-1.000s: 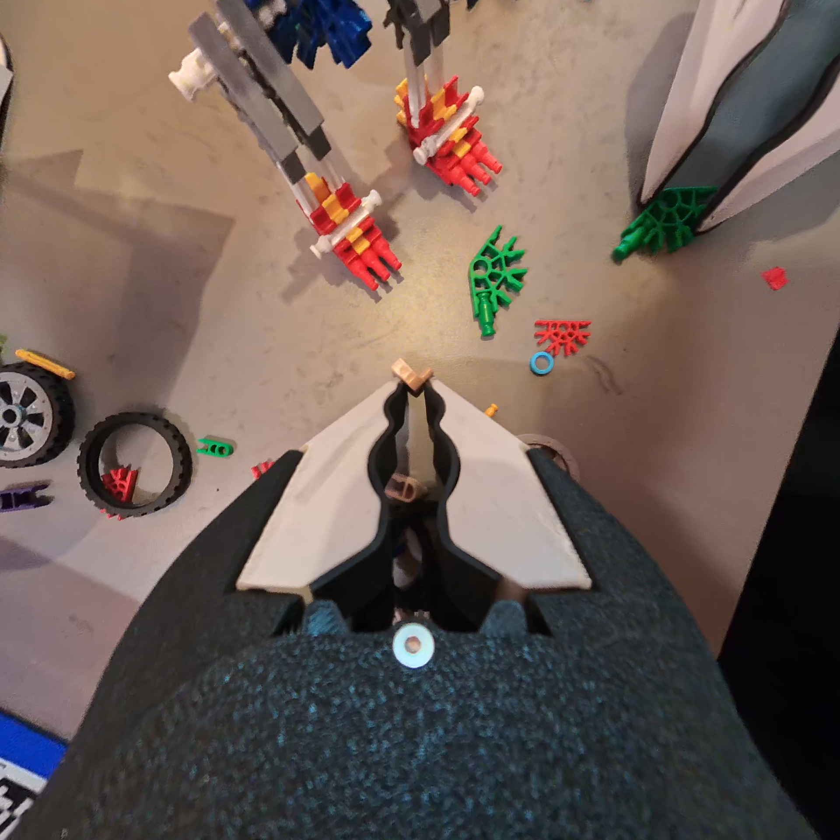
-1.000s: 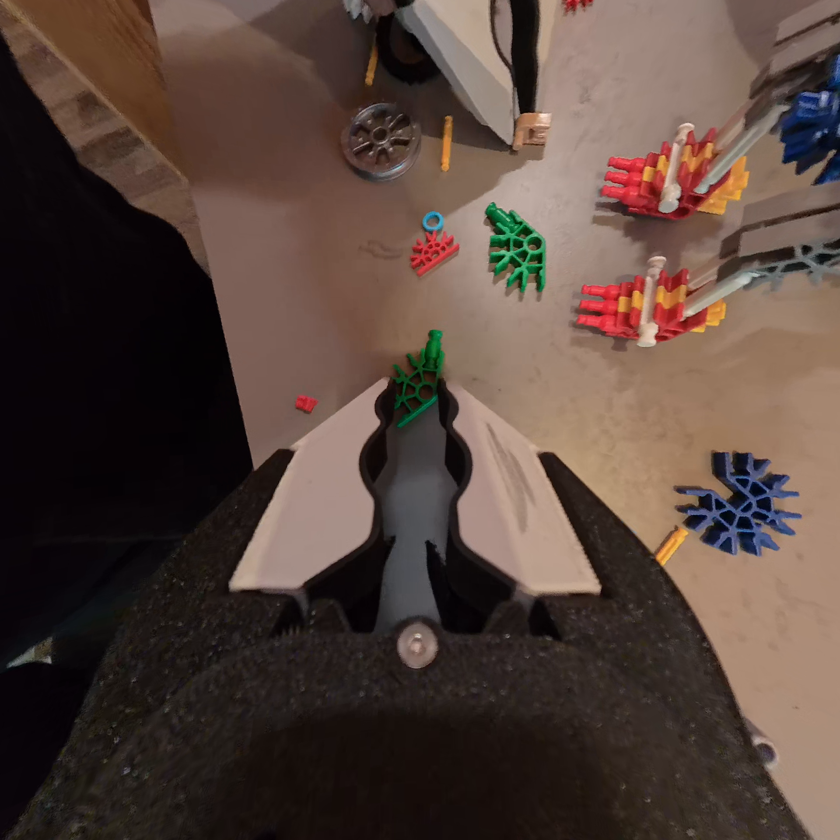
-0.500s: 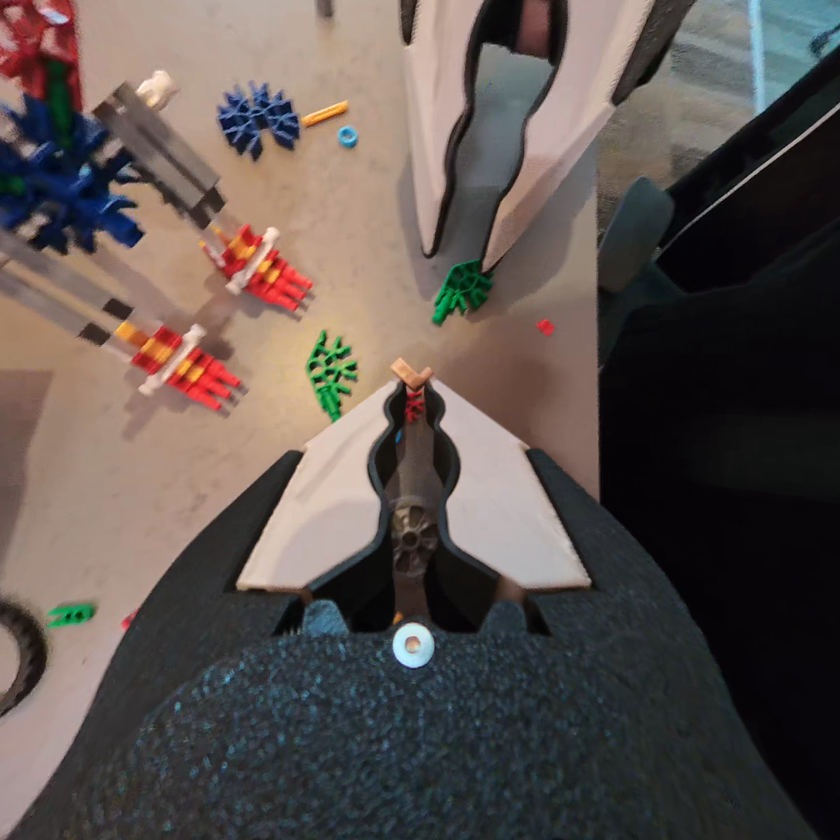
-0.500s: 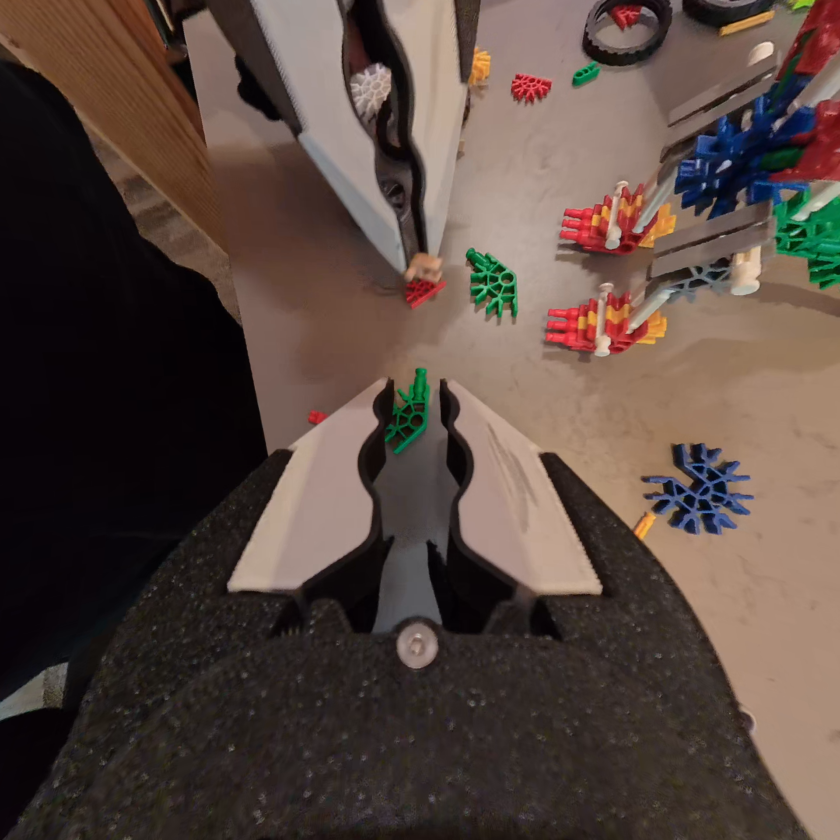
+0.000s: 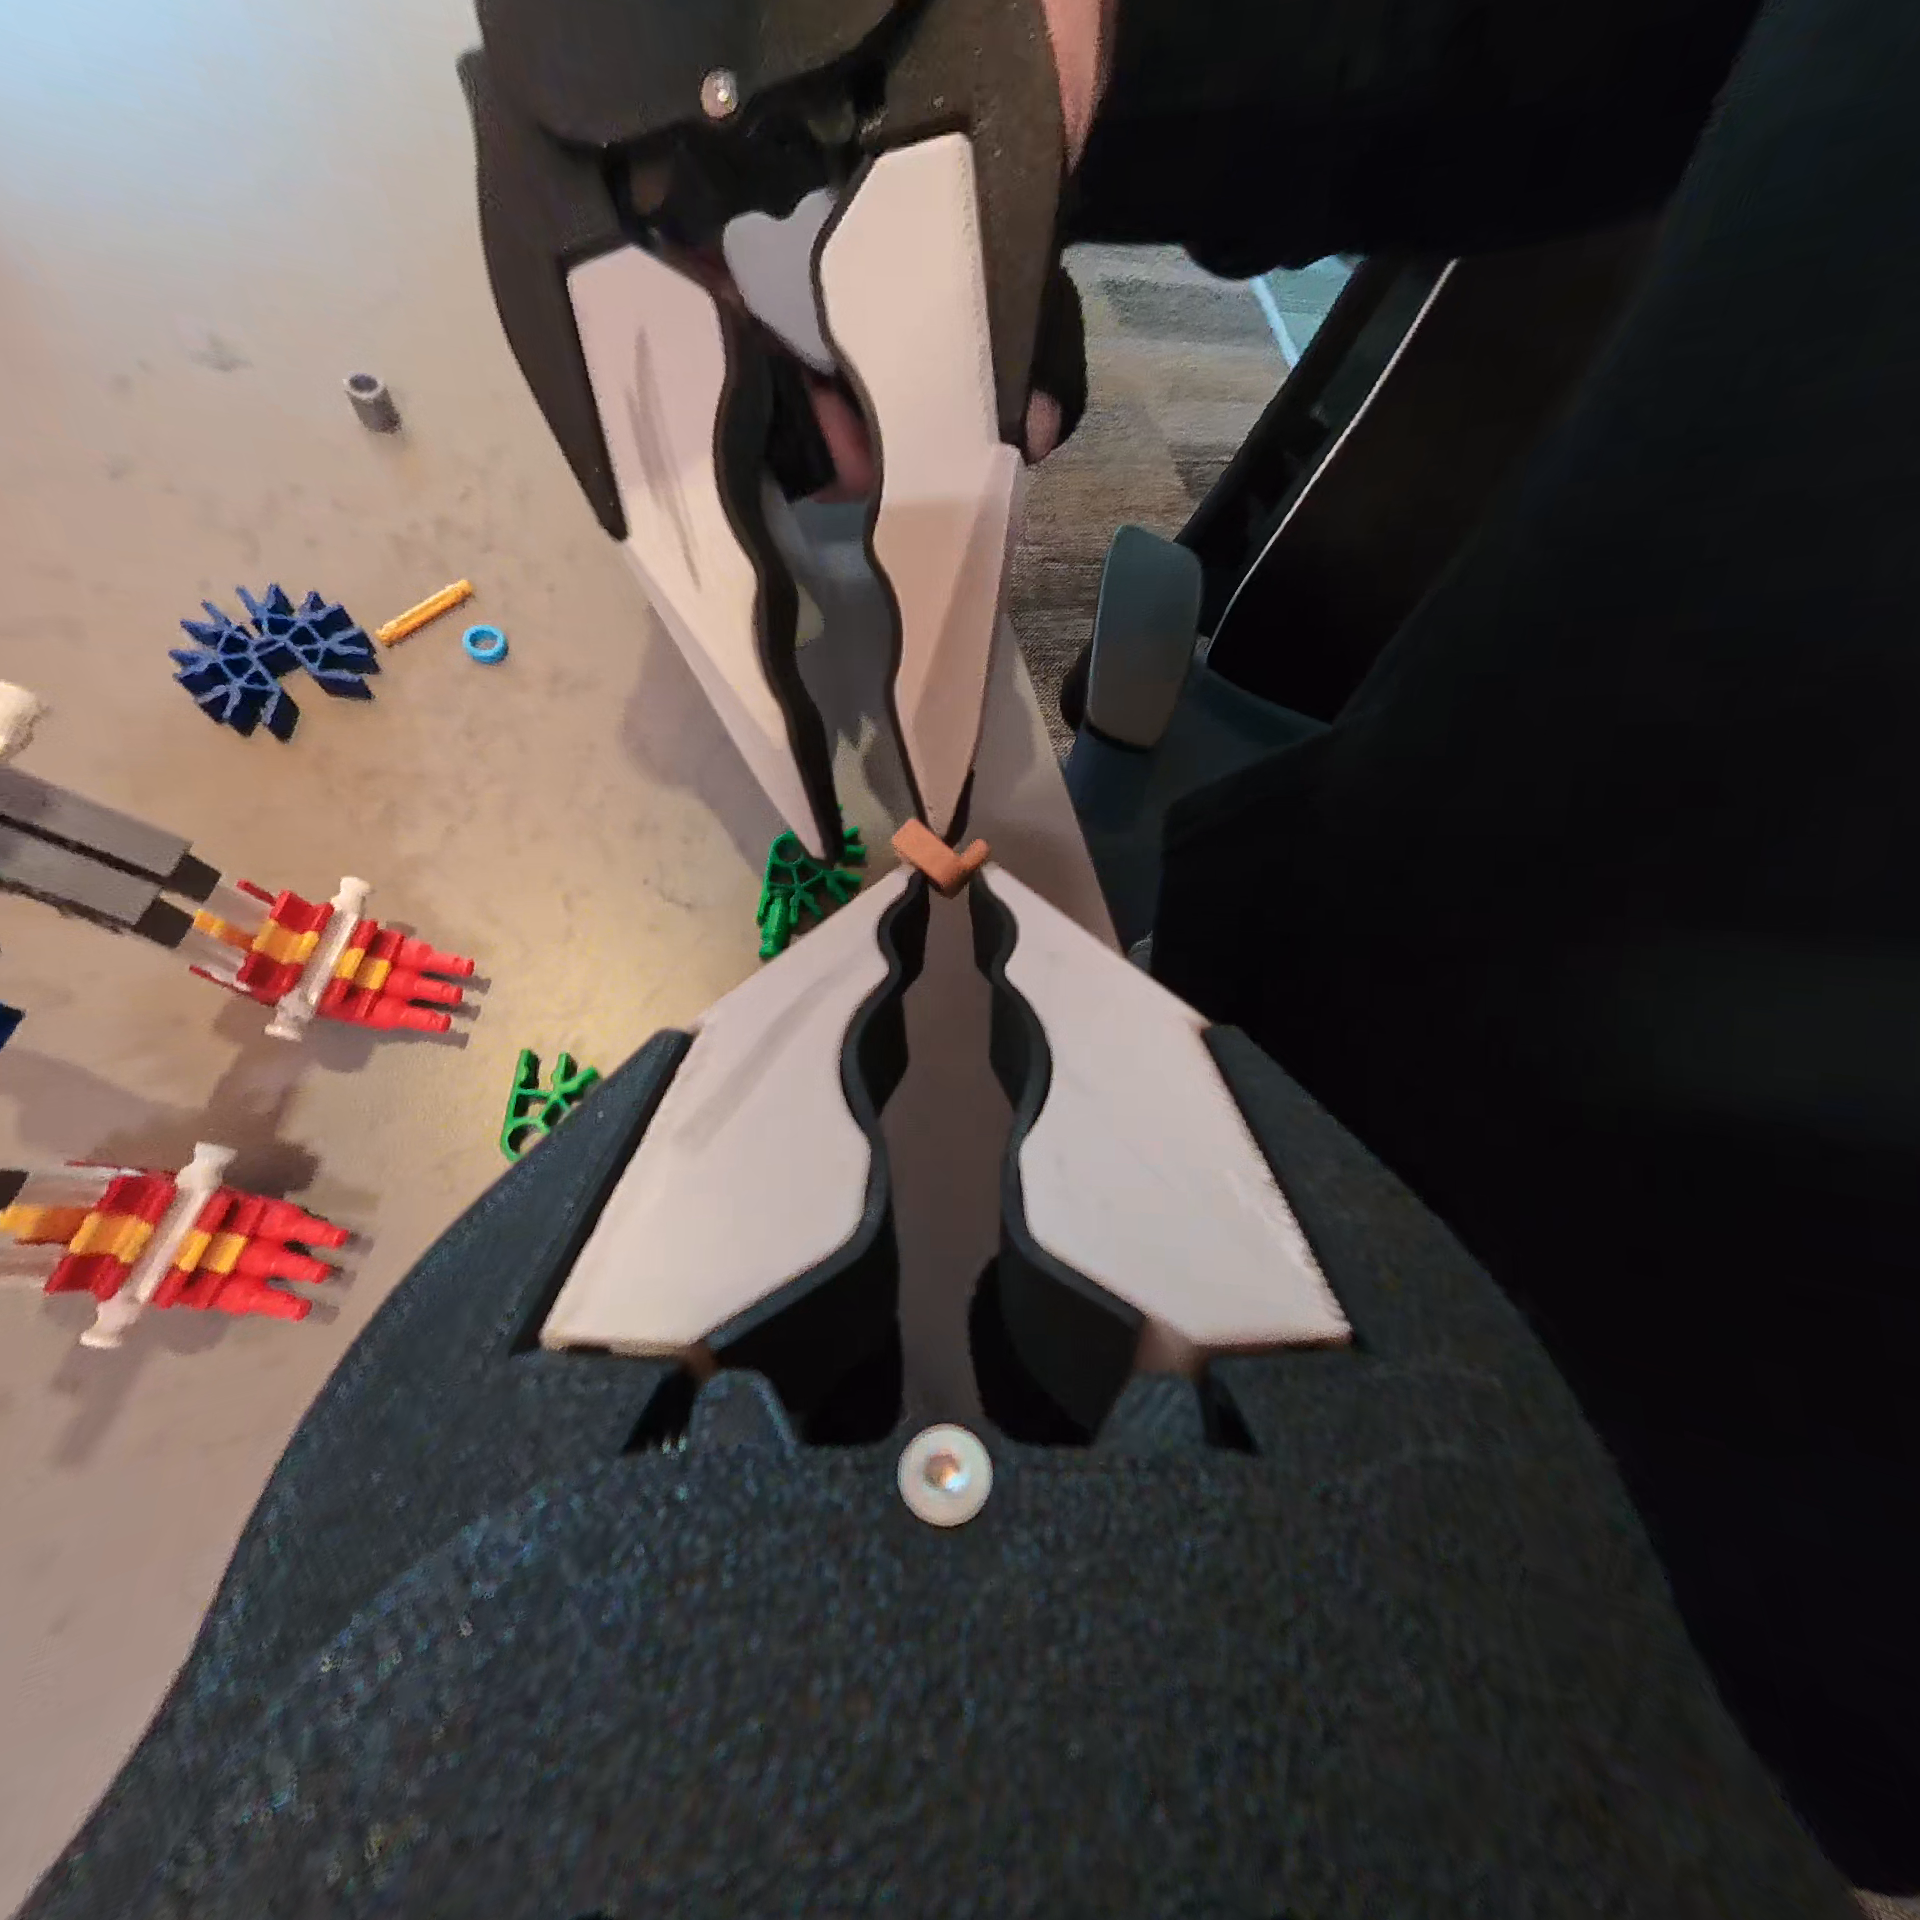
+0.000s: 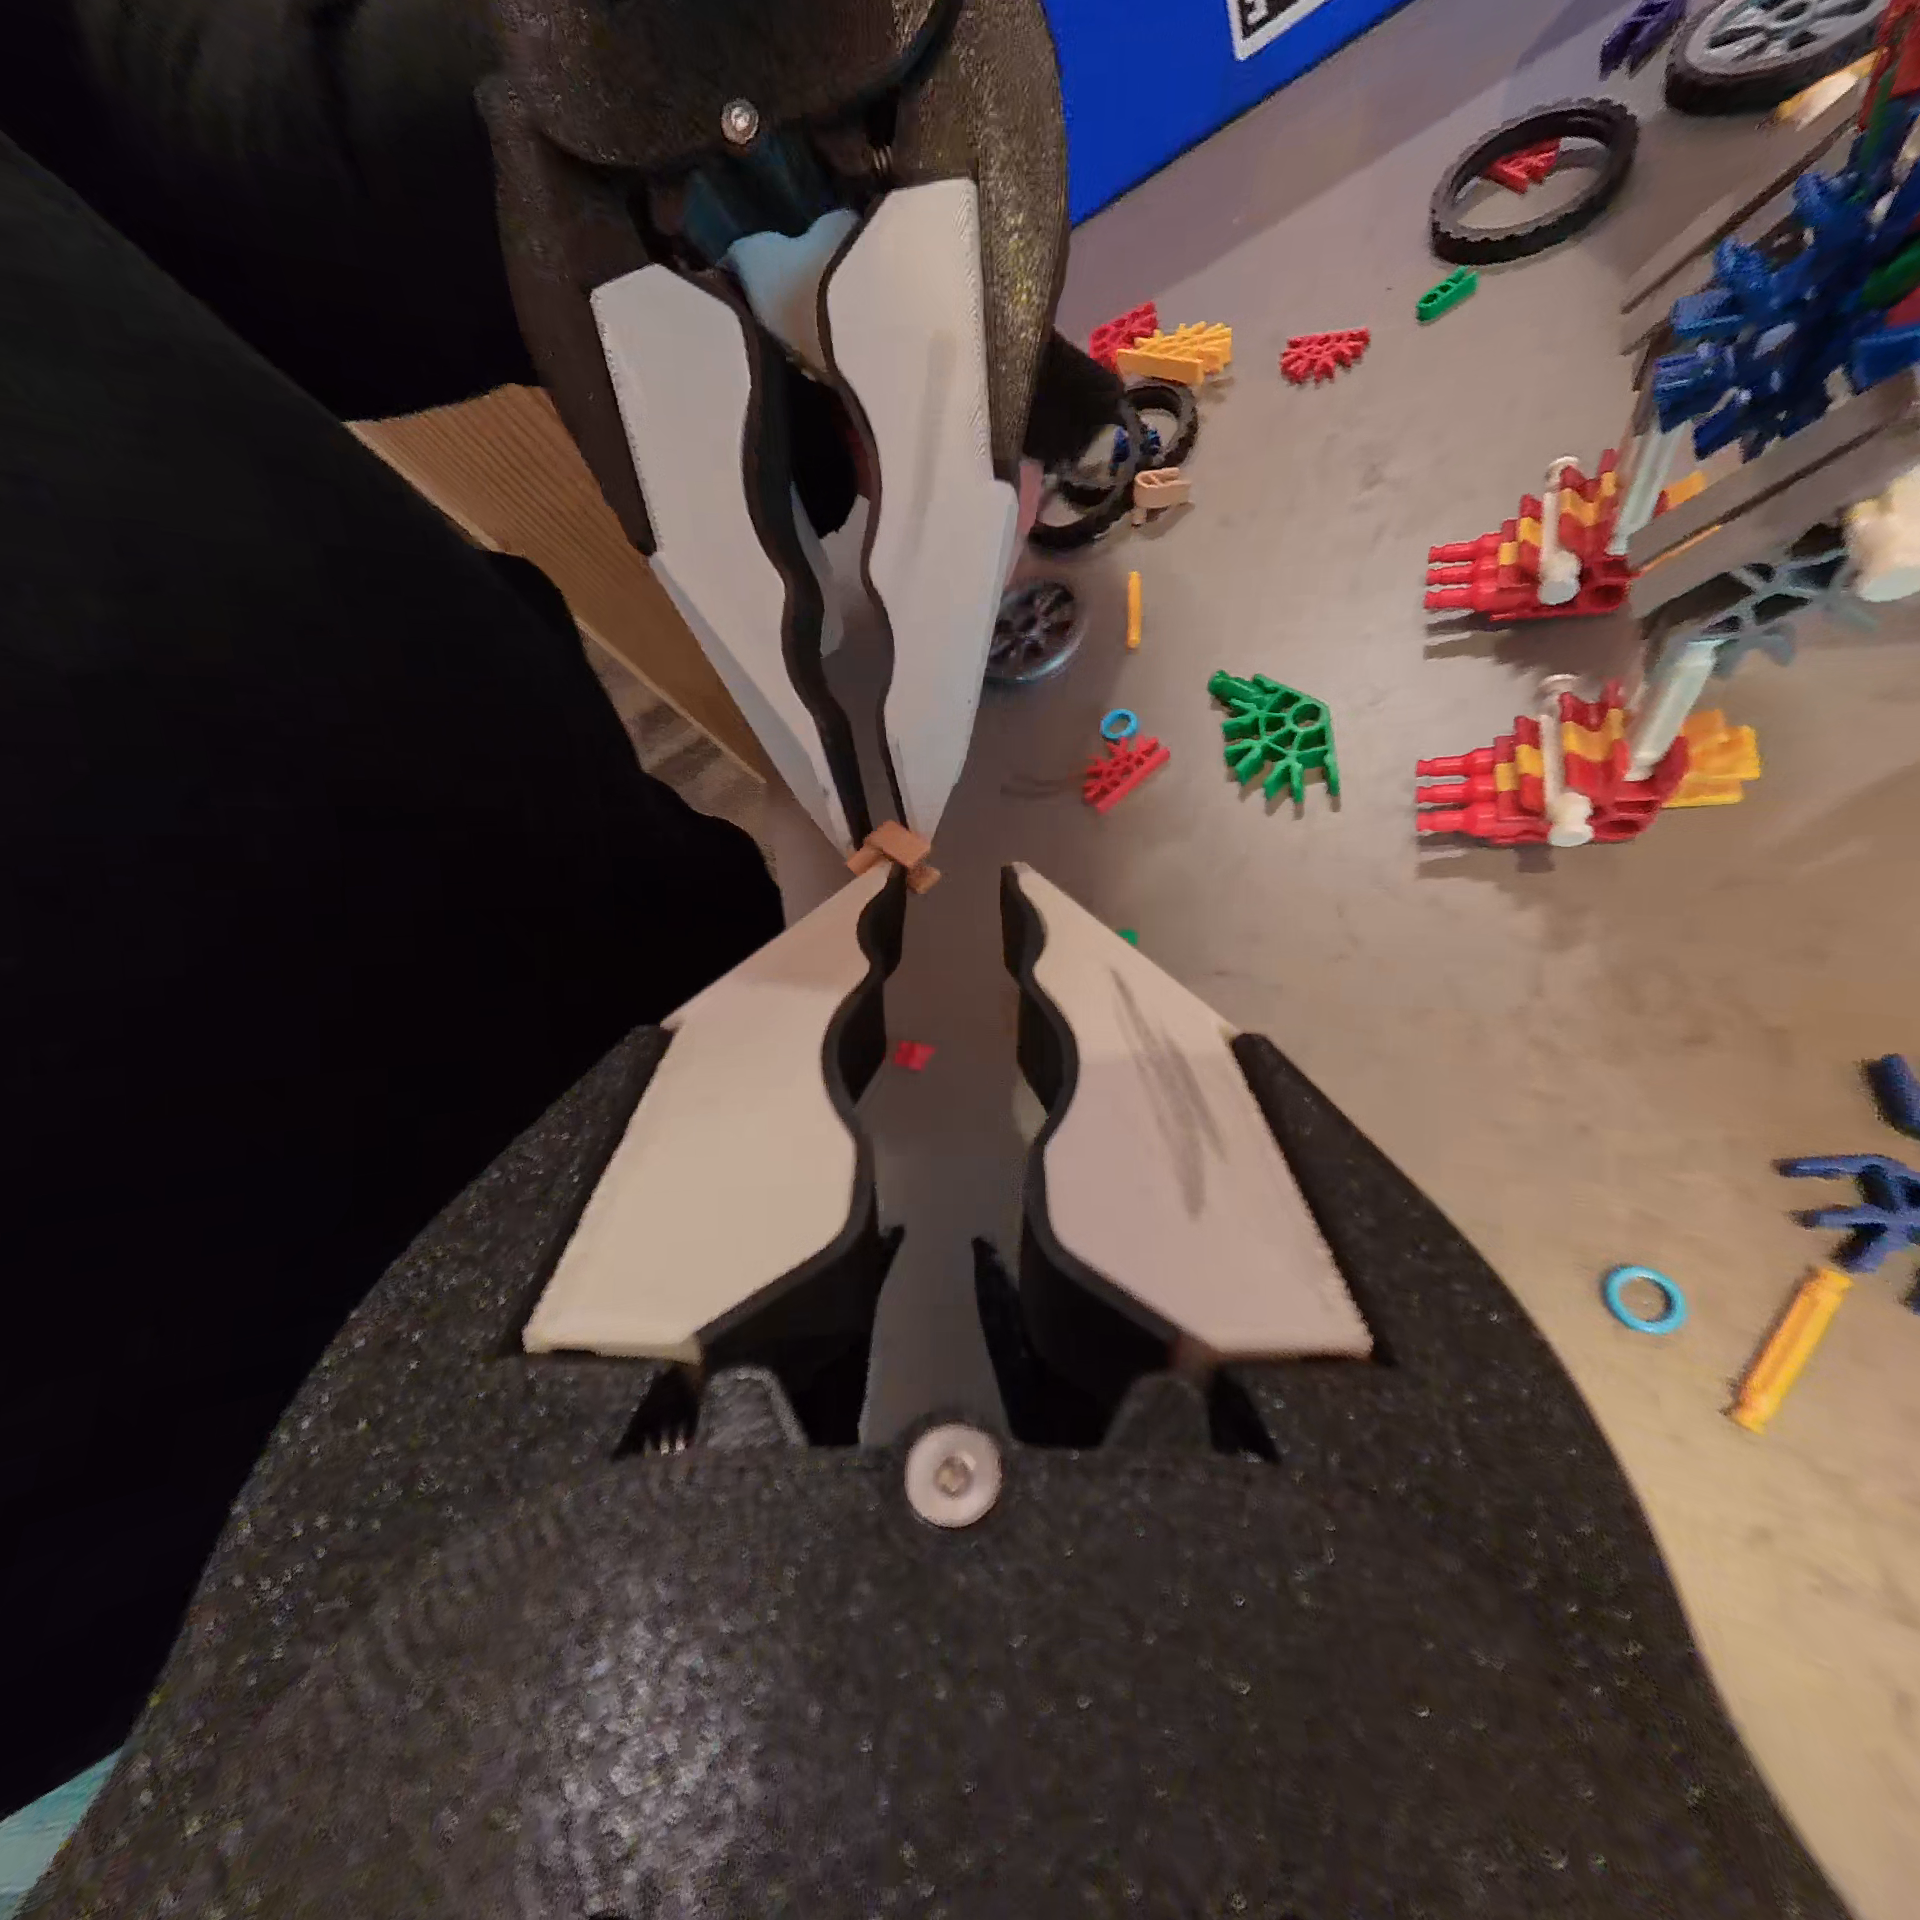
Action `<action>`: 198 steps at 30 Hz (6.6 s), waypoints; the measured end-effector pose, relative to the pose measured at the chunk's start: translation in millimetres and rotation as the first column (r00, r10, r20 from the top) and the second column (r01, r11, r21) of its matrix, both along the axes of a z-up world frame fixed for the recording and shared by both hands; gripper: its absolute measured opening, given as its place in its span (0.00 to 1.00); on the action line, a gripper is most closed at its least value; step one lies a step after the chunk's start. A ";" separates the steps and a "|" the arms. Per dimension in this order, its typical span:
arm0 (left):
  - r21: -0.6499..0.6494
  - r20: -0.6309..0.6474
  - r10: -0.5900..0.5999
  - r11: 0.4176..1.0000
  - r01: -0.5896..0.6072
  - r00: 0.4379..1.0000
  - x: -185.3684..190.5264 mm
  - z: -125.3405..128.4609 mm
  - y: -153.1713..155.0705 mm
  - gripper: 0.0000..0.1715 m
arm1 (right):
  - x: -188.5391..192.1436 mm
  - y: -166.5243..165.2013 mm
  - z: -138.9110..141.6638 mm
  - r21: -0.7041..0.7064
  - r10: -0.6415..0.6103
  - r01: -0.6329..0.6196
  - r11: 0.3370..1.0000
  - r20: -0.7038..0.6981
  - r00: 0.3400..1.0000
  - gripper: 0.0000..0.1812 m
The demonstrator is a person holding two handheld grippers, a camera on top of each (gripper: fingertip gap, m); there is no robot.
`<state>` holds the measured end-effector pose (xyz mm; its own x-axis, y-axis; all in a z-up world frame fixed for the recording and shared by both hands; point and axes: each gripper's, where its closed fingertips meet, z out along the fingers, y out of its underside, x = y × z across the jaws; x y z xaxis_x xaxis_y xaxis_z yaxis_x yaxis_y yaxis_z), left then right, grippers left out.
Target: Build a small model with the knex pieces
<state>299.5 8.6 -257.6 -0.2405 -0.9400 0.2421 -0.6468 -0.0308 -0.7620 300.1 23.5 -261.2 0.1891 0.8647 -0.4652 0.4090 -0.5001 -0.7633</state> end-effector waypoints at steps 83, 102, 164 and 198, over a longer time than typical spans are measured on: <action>0.365 -0.202 0.162 0.928 -0.080 0.966 -0.2 -57.3 24.9 0.06 | 10.8 8.4 -48.7 0.227 -0.038 -0.030 0.974 0.291 0.956 0.12; 0.382 -0.223 0.069 0.924 0.022 0.972 2.3 -57.4 27.4 0.06 | 11.8 7.1 -48.7 0.157 -0.046 0.003 0.988 0.268 0.962 0.10; 0.405 -0.251 0.050 0.913 0.058 0.967 -1.0 -57.5 30.7 0.03 | 3.4 7.1 -48.5 0.097 0.091 -0.117 0.988 0.242 0.966 0.07; 0.450 -0.262 0.073 0.891 0.055 0.962 2.3 -58.0 34.8 0.00 | -4.4 11.5 -46.2 0.096 0.097 -0.122 0.988 0.231 0.968 0.03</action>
<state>301.8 43.4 -315.5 -0.2188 -0.9637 -0.1532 -0.8273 0.2665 -0.4946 295.7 34.9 -307.4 0.1797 0.9289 -0.3237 0.6244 -0.3620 -0.6922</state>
